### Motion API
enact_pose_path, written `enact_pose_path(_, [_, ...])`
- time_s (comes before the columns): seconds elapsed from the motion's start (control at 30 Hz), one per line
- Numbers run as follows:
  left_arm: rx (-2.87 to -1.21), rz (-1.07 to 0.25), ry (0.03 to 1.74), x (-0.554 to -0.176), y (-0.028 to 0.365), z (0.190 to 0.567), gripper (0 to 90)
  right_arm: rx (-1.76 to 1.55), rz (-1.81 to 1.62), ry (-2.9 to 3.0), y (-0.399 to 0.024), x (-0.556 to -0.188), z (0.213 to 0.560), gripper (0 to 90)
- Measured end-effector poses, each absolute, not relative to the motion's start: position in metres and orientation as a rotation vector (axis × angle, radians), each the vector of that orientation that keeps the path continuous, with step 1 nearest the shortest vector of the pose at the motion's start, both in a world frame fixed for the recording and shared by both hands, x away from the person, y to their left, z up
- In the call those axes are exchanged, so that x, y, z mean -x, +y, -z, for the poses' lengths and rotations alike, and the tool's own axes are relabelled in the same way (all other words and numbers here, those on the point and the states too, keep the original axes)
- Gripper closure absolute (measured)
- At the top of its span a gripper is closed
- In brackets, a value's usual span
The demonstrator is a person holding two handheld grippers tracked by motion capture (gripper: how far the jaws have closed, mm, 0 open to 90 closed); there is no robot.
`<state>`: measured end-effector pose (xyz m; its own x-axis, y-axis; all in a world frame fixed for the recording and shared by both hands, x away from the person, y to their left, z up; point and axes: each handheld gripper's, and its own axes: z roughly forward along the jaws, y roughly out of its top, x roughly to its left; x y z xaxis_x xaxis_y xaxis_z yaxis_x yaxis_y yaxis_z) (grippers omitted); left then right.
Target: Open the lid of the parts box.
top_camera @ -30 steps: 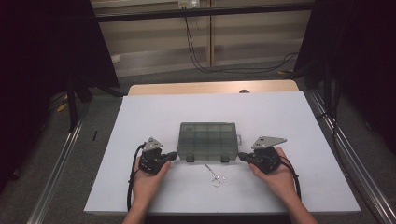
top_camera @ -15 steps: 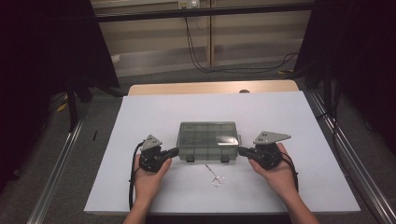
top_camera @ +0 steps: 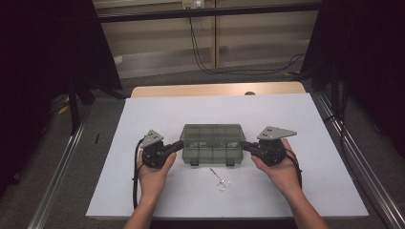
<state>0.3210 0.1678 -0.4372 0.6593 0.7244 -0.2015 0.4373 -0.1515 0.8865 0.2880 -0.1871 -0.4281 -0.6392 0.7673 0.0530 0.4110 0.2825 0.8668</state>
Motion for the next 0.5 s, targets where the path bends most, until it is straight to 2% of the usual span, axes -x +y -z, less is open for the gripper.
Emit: enact_pose_path(0.5, [-1.728,-0.390,0.872,-0.335,0.158,0.415,90.0,-1.079,-1.334,2.093,-0.183,-0.307,0.405,90.0])
